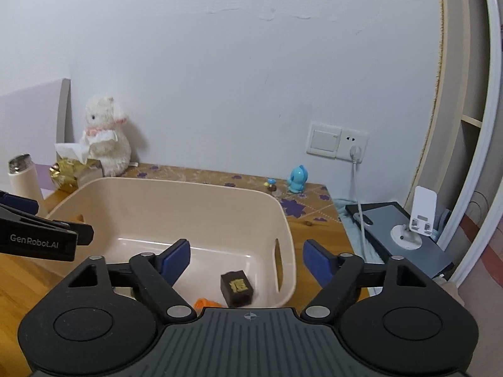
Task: Organize objects
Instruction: 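Lift both boxes over the basket and open both tools to release them, then grasp the blue-and-white box with left tool while right tool grasps white card box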
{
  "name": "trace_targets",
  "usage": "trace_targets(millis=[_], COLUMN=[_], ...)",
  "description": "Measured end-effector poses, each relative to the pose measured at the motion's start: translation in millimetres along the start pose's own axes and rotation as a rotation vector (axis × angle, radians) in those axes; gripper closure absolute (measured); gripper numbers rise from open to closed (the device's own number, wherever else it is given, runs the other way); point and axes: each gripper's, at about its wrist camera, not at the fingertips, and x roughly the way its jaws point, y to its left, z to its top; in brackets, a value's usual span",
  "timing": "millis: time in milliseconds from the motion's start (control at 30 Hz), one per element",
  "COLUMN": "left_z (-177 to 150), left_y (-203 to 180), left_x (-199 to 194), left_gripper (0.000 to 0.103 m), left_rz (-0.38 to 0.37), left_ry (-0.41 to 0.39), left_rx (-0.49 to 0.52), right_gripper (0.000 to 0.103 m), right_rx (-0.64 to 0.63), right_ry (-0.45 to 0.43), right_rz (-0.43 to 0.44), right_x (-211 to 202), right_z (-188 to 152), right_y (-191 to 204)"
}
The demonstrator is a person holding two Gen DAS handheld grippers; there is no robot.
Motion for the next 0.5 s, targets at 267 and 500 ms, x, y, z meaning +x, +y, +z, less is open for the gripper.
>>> trace_targets(millis=[267, 500], left_z=[-25, -62], left_y=[-1, -7], left_x=[-44, -58], left_gripper=[0.013, 0.013], left_rz=[-0.002, -0.035], left_ry=[-0.022, 0.032], left_rx=[0.022, -0.007], right_gripper=[0.011, 0.007], right_rx=[0.000, -0.040], right_ry=[0.015, 0.057], right_rz=[0.016, 0.013], right_x=[-43, -60], right_z=[-19, -45], right_y=[-9, -5])
